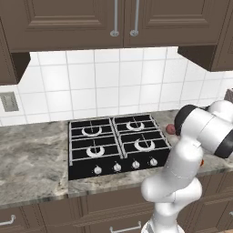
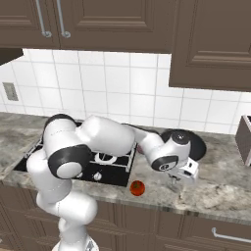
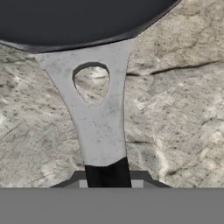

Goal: Place the pan on the rear left burner on the stove. Then place the tomato and the onion in the pan and turn on the rear left burner.

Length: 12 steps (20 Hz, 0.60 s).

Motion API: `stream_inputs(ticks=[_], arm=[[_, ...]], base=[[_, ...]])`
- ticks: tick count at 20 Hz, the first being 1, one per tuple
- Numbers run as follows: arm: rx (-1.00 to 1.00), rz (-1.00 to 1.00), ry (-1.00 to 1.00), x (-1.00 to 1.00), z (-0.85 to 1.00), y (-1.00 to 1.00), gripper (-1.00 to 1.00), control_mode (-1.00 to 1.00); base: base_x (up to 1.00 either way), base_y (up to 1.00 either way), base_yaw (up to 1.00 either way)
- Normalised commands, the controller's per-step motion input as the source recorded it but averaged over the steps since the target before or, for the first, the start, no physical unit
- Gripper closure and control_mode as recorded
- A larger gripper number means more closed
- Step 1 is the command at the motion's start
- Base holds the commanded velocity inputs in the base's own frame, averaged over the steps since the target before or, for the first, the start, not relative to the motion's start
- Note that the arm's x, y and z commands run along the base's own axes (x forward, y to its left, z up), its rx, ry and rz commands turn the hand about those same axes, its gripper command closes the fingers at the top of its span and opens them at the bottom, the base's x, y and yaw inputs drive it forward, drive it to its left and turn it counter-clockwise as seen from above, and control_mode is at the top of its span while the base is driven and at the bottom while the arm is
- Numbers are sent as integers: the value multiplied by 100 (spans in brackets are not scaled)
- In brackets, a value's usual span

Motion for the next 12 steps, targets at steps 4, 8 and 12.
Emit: stream_inputs(ticks=[4, 8, 12], arm=[[0, 0, 2, 0, 38, 41, 100, -100], [0, 0, 4, 0, 46, 49, 100, -100], [-2, 0, 1, 0, 36, 58, 100, -100]], base=[[0, 0, 0], [0, 0, 0], [0, 0, 0]])
